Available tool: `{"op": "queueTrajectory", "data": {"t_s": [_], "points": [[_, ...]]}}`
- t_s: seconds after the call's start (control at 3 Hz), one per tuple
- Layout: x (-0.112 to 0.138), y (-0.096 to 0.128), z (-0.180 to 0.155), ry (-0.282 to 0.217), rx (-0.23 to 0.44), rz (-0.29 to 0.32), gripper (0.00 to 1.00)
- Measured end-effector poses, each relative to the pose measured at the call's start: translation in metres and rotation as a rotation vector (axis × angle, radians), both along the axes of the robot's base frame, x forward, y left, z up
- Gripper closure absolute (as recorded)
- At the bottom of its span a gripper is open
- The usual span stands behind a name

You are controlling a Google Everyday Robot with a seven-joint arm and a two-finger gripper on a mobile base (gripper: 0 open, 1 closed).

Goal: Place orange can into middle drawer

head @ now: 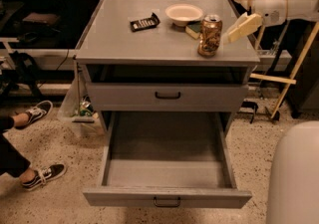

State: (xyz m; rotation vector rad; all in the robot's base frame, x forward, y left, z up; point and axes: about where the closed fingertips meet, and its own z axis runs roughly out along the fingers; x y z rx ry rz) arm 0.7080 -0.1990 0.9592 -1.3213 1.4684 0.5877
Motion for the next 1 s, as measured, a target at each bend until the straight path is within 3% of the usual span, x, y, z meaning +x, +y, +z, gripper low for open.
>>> {"op": "queueTrajectory", "data": {"t_s": [0.33,0.67,1.0], "points": [[0.029,0.015,0.016,-0.036,-0.04,-0.047,0.0],[0.05,0.009,0.015,-0.036,-0.16,-0.145,0.0],[0.06,-0.009,-0.004,0.004,-0.244,-0.214,0.0]]}}
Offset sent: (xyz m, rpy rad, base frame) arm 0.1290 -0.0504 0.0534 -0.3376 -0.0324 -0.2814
